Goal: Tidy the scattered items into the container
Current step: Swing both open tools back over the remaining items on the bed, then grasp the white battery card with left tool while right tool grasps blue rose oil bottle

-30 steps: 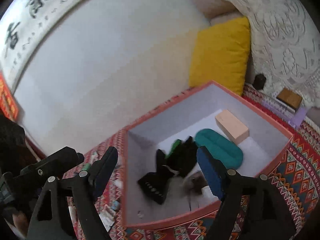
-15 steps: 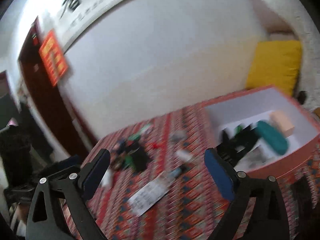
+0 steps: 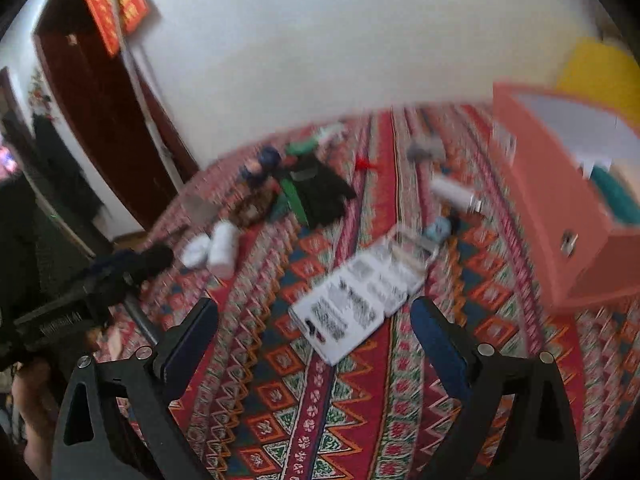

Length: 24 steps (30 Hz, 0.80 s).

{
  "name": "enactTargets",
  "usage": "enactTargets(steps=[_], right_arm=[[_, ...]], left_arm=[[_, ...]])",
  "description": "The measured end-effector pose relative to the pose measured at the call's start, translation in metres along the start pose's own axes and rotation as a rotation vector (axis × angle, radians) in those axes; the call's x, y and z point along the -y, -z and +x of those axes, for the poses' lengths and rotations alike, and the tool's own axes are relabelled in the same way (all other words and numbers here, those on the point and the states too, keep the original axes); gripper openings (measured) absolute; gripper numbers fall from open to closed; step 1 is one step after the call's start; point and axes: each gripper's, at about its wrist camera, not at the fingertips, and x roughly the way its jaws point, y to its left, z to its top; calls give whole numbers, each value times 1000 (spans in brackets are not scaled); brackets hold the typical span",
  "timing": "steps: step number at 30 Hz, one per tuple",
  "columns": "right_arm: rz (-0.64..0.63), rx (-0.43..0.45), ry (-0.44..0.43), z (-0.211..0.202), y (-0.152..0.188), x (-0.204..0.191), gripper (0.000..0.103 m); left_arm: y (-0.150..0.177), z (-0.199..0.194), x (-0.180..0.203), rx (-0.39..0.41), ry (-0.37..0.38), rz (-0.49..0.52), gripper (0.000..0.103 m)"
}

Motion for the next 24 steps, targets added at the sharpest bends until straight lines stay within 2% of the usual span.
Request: enactTargets(steps=[2, 5, 10, 17, 21, 24], right_arm=[[56, -53, -1, 19, 6, 9, 98], [158, -68, 17, 33, 8, 30, 98], [231, -20, 74, 33, 1, 60, 98], [311, 2, 81, 31, -9, 92, 98], [331, 0, 73, 34, -12, 100, 98], [329, -1, 67, 36, -14, 102, 98]], left_arm=[[7, 15, -4, -26, 2, -5, 102], [21, 34, -1, -86, 13, 13, 102], [32, 54, 28, -136, 63, 88, 102], [41, 96, 79, -189, 139, 167, 102], [44, 122, 99, -225, 135, 199, 102], [45, 138, 106, -229, 89, 226, 102]])
